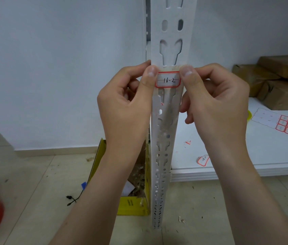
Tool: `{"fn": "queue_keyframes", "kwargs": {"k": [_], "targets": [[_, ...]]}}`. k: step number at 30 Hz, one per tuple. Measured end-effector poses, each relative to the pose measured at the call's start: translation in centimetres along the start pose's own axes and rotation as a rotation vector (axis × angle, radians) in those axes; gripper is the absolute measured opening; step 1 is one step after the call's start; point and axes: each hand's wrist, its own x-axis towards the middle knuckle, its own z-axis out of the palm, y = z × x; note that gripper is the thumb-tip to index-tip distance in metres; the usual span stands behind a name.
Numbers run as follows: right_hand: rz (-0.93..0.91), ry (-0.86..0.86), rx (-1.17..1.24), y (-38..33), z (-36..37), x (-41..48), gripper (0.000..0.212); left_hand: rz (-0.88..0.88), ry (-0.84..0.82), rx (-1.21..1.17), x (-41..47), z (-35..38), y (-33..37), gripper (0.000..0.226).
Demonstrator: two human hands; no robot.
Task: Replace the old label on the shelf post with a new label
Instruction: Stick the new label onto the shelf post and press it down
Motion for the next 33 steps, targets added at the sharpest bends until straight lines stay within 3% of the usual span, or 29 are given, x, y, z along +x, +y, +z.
{"fn": "queue_keyframes", "kwargs": {"k": [5, 14, 33], "targets": [[-0.015, 0.008, -0.025, 0.12, 0.25, -0.20, 0.019, 0.019, -0.006, 0.030, -0.21, 0.16, -0.08, 0.021], [0.021, 0.006, 0.036, 0.22, 0.12, 0.10, 0.031, 0.005, 0.015, 0.010, -0.04, 0.14, -0.06, 0.013], [-0.030, 0.028, -0.046, 0.14, 0.44, -0.33, 0.024, 0.065, 0.013, 0.061, -0.31, 0.36, -0.13, 0.022]]}}
